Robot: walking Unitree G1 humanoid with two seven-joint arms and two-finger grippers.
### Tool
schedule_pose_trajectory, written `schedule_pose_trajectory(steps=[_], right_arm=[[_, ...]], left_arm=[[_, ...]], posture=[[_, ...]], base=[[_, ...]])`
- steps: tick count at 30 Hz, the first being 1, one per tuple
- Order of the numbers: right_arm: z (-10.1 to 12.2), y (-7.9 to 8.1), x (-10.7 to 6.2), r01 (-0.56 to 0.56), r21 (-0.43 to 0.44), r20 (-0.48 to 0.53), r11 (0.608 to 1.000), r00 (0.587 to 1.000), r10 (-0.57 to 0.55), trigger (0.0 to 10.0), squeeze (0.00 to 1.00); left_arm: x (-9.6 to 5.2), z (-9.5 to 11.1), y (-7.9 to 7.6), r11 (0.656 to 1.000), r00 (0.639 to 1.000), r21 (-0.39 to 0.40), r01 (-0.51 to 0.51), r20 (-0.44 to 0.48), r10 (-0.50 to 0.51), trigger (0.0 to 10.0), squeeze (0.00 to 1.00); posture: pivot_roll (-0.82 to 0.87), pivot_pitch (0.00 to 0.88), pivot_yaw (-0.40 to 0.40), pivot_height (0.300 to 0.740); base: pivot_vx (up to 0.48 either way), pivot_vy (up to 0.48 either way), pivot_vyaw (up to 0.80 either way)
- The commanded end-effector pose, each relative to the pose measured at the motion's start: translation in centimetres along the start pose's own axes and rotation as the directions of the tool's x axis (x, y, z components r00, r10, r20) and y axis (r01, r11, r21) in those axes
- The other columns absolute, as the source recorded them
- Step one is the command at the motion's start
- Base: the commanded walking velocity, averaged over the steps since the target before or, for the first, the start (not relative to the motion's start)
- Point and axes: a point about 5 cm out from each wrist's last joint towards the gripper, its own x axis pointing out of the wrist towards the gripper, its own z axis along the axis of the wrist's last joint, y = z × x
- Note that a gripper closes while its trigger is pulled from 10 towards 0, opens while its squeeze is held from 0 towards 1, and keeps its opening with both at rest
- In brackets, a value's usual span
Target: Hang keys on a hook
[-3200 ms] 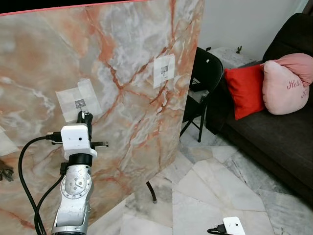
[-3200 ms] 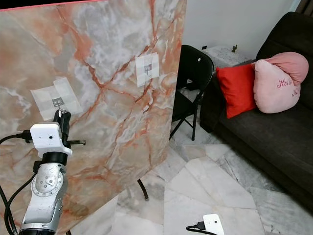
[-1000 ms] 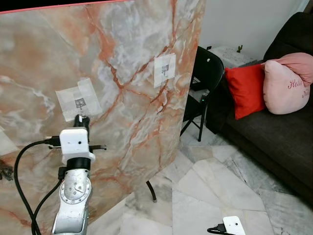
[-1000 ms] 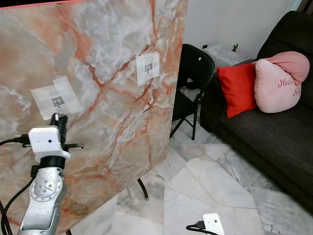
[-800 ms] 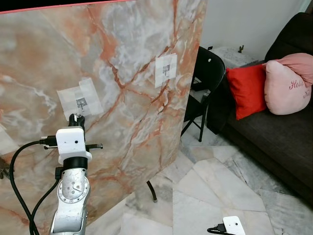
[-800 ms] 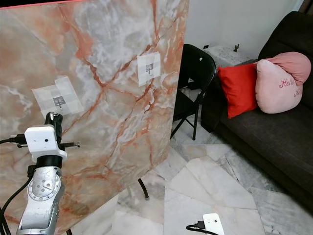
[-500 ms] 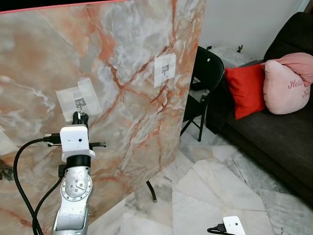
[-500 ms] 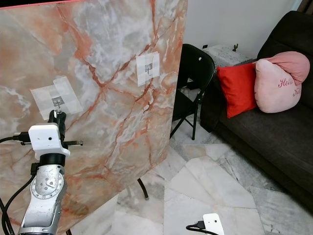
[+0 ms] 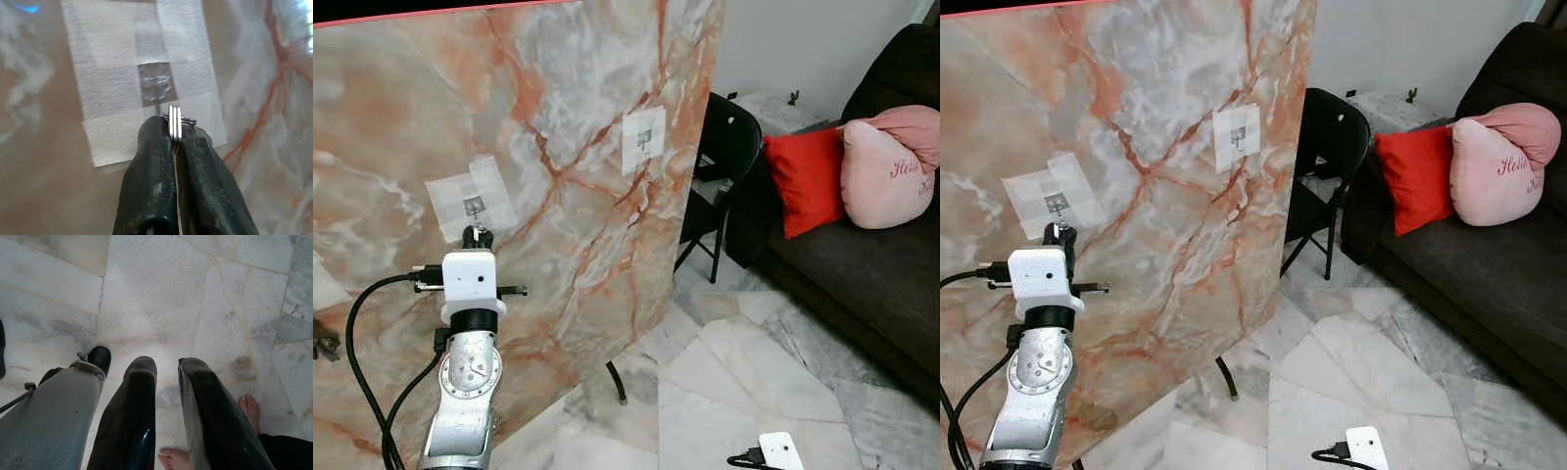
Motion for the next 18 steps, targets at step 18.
schedule_pose_trajectory(steps=[18], right_arm=[[0.48, -0.18, 0.0, 0.008, 0.007, 0.017, 1.0, 1.0, -0.008, 10.0, 0.0]], left_arm=[[-0.26, 0.29, 0.42, 0.998, 0.999, 0.055, -0.033, 0.029, 0.031, 10.0, 0.0]], posture=[[0.13, 0.0, -0.1, 0.74]], base=[[0.0, 0.0, 0.0]])
